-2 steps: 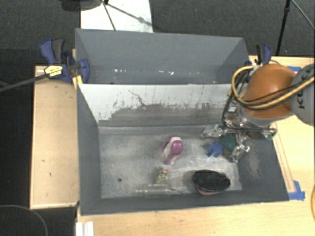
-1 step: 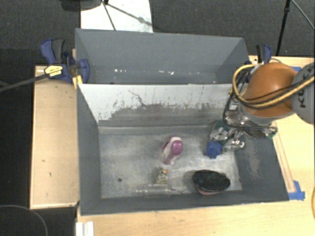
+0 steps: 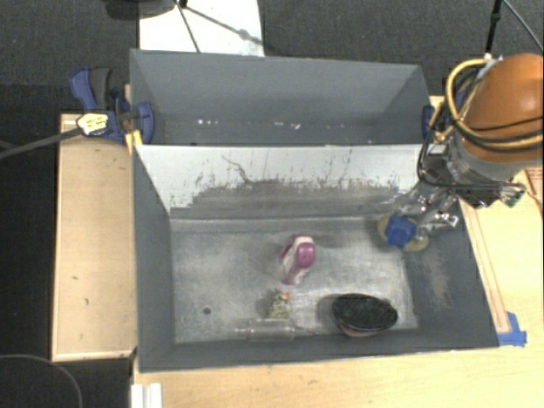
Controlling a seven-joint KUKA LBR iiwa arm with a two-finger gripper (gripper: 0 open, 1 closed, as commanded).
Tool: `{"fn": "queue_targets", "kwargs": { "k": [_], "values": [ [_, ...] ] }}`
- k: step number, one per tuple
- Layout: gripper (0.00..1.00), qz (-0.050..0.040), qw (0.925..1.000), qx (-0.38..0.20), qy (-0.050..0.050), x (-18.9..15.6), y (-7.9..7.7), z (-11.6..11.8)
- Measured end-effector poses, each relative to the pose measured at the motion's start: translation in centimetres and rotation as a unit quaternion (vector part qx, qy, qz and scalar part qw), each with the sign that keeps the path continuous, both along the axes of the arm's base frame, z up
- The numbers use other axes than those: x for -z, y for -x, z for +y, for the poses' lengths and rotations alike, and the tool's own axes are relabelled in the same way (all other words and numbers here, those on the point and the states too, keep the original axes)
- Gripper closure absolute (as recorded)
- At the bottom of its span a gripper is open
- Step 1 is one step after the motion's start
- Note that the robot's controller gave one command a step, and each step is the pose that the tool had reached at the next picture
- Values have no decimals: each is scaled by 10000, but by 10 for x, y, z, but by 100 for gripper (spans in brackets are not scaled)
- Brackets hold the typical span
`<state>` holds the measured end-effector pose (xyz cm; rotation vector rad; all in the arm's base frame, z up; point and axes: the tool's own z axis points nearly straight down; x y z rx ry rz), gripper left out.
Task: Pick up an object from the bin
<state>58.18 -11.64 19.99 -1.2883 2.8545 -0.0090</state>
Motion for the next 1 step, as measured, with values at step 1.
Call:
{"fn": "queue_targets", "kwargs": {
  "k": [1],
  "values": [
    [100, 24, 9867, -1628, 4, -32, 2, 16]
  ]
}}
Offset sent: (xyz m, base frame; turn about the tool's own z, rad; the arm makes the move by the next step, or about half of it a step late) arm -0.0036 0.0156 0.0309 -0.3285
